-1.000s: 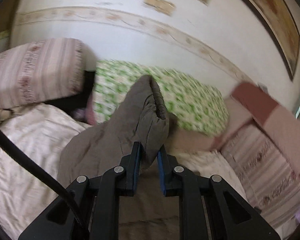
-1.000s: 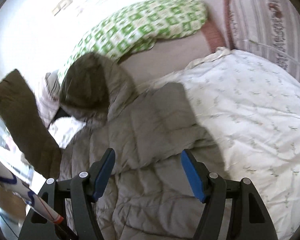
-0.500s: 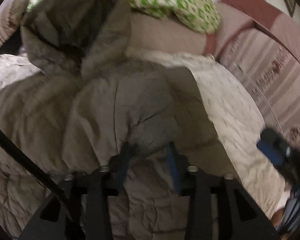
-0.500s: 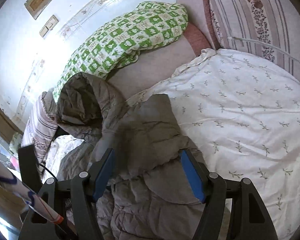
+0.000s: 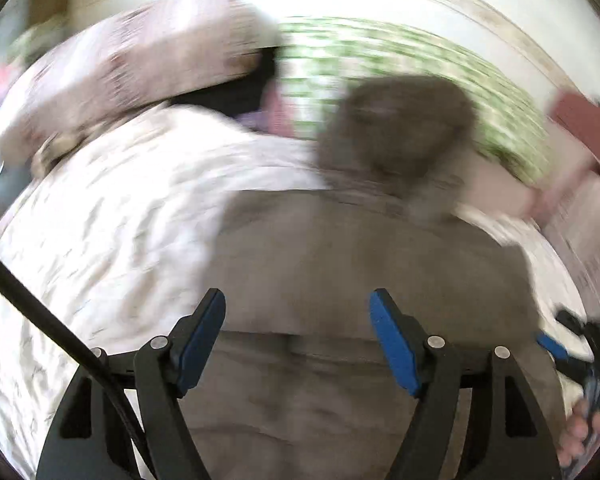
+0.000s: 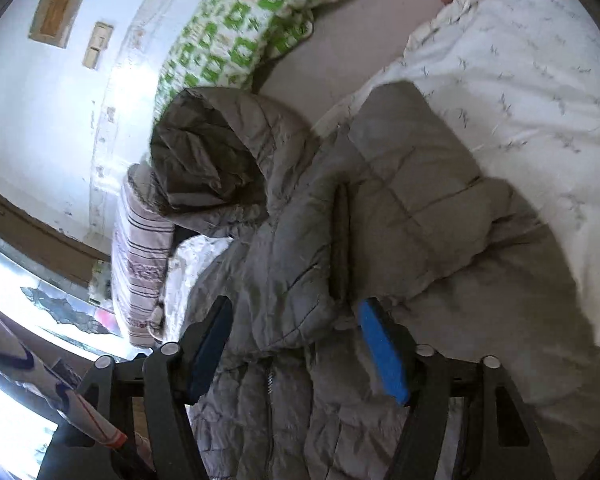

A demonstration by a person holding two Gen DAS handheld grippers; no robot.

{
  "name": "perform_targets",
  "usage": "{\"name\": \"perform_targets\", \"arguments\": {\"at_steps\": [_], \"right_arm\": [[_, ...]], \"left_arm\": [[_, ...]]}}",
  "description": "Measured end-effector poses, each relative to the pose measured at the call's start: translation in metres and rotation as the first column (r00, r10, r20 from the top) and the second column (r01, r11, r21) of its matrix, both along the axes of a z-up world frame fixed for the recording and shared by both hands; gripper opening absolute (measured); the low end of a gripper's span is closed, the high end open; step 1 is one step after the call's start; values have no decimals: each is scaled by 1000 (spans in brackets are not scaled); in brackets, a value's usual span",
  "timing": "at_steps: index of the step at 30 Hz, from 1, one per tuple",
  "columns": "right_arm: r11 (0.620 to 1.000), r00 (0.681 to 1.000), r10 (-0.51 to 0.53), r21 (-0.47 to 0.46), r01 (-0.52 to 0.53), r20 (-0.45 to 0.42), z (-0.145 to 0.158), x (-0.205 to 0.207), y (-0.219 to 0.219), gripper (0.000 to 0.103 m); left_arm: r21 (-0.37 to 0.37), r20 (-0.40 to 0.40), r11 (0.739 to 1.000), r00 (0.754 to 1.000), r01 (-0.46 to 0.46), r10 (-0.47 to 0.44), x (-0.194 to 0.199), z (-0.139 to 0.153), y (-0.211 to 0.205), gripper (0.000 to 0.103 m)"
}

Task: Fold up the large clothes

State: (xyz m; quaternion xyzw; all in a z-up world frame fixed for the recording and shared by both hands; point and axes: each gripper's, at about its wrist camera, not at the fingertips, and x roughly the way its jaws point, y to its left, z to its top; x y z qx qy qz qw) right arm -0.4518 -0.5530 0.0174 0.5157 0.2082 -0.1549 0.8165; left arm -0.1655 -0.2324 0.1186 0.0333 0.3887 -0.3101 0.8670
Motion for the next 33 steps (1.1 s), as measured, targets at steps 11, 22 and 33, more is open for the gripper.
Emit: {"name": "perform_targets", "arguments": {"at_steps": [11,22,33], "right_arm": [[990,992,-63,-136,48,-111,4,29,2,19],[988,968,-86,-145,53,-237,-10,26,-12,29],[888,969,-120,-460,7,-217,51,37,32,43]], "left_arm": [[-18,-131,1000,991,-25,23,58,-43,4,74],[168,-107,986,994,-15,34,54,-77,-16,74],[78,78,993,992,88,-94,5,-27,-37,74]]}}
